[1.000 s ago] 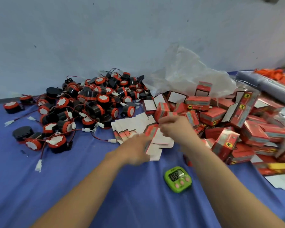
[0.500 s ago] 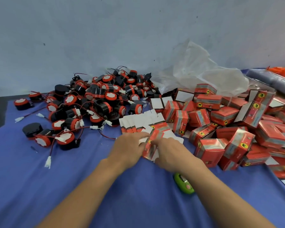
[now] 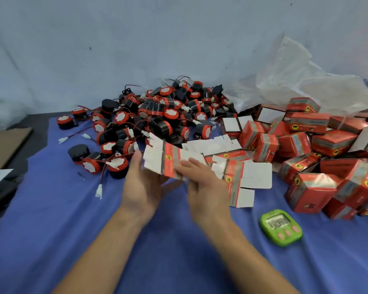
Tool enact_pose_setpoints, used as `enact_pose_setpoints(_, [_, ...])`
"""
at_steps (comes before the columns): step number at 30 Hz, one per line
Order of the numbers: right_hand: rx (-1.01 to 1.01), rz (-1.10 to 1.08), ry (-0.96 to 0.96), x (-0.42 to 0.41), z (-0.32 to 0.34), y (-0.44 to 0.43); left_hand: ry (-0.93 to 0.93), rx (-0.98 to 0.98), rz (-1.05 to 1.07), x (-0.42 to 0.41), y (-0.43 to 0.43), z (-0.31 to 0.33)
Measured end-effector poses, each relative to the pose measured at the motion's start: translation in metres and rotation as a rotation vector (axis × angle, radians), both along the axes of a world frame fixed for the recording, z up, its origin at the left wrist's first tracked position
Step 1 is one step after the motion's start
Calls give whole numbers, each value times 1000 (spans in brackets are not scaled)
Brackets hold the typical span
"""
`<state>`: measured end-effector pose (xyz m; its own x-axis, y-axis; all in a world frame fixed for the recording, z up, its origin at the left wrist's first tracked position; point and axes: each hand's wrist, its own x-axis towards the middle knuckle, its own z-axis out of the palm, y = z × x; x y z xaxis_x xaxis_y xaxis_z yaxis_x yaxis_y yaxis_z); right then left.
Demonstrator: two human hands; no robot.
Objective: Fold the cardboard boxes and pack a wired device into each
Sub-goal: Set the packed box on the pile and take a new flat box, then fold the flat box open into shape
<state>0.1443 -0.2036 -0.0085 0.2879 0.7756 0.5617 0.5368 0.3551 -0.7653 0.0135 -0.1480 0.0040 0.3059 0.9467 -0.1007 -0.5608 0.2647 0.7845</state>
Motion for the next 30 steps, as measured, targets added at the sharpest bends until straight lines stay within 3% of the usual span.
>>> enact_pose_setpoints(1, [-20, -5, -144, -2, -11, 1, -56, -49, -1, -6, 2, -1])
enact_pose_setpoints(3, [-167, 48, -291, 4, -24, 4, 10, -119, 7, -21, 8, -5])
enact_pose_setpoints(6, [-379, 142, -312, 13, -24, 2, 240, -83, -40, -37, 17, -14])
enact_pose_setpoints(8, [-385, 117, -236, 10, -23, -3, 314, -21, -49, -39, 17, -16])
enact_pose_setpoints(13, [-451, 174, -110, 2, -16, -9, 270, 32, -208, -46, 15, -13])
enact_pose_setpoints(20, [-387, 123, -295, -4, -11, -16, 97, 72, -359, -50, 13, -15])
enact_pose_setpoints(23, [-353, 87, -447, -10, -10, -19, 122, 113, -240, -44, 14, -17])
enact_pose_setpoints(27, [-279, -148, -686, -26, -9, -18, 400, 193, 37, -24, 8, -17])
enact_pose_setpoints(30, [-149, -70, -666, -33, -11, -15, 549, 312, 95, -18, 3, -15])
